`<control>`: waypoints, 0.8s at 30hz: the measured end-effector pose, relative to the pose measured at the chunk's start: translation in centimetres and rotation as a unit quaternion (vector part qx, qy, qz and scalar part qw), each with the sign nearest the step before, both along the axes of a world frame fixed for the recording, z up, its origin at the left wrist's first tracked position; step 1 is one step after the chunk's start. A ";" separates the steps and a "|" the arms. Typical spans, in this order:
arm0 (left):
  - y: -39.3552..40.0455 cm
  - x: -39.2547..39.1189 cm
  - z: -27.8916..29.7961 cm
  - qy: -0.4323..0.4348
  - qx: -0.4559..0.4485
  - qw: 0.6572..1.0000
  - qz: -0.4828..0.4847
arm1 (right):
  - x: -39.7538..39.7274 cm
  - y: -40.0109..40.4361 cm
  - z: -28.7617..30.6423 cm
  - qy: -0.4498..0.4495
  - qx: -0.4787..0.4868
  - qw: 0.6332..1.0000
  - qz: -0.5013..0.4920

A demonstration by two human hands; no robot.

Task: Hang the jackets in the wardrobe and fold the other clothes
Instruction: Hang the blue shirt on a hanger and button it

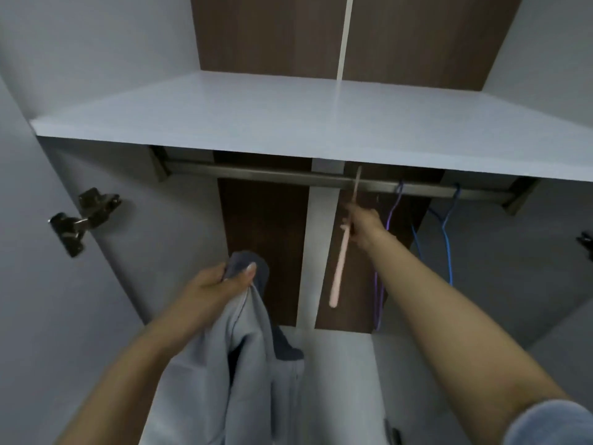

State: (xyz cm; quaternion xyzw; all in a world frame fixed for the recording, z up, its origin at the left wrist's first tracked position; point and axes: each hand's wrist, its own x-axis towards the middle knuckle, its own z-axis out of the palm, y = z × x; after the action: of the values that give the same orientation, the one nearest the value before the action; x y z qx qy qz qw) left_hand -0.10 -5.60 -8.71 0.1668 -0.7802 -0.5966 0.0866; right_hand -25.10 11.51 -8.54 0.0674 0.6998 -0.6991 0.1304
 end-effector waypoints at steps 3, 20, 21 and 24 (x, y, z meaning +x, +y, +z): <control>-2.8 -2.7 -1.9 -0.040 -0.051 0.997 -0.053 | -1.4 -0.8 0.3 0.059 0.030 0.998 -0.015; -5.2 -0.6 -3.3 -0.078 0.202 0.974 0.062 | 16.4 9.2 -5.4 0.179 0.099 0.947 0.245; -4.2 0.3 -3.0 -0.048 0.166 0.983 0.059 | 17.0 10.2 -5.3 0.169 0.092 0.949 0.250; -1.5 3.0 -1.8 -0.005 -0.113 0.992 0.046 | 18.5 13.6 -5.2 0.162 0.081 0.946 0.268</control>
State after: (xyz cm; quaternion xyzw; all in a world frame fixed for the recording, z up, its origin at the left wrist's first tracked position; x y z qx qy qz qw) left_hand 2.88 -7.13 -10.55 0.1947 -0.8345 -0.4991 0.1289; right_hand -6.61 25.09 -13.77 -0.2268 0.7583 -0.5804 0.1916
